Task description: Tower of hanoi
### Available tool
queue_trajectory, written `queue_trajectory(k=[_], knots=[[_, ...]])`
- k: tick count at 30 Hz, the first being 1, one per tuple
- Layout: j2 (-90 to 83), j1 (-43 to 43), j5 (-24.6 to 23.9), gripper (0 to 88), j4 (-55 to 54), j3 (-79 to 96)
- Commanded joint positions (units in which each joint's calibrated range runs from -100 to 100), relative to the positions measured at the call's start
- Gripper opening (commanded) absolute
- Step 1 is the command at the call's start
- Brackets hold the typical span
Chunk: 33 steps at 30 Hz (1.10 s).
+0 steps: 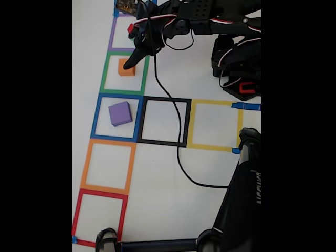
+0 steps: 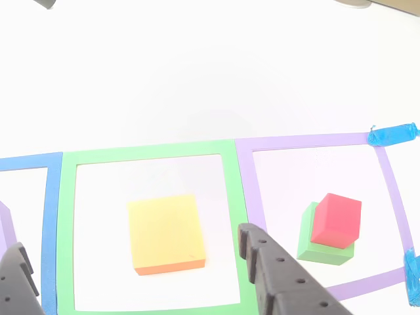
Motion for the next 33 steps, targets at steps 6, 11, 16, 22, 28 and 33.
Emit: queue_trajectory(k=[6,11,16,22,28,33], knots=[[16.8,0.4,0.2,41.5,-31.7,6.6],[26.3,0.7,0.2,41.7,-44.3,8.6],[36.0,1.9,0.2,41.8,-53.2,7.8],[46.4,1.2,0.2,41.7,-61.2,5.4],[53.5,-0.3,0.2,41.3,-66.5,3.9],[57.4,-2.0,0.2,38.4,-70.3,3.7]])
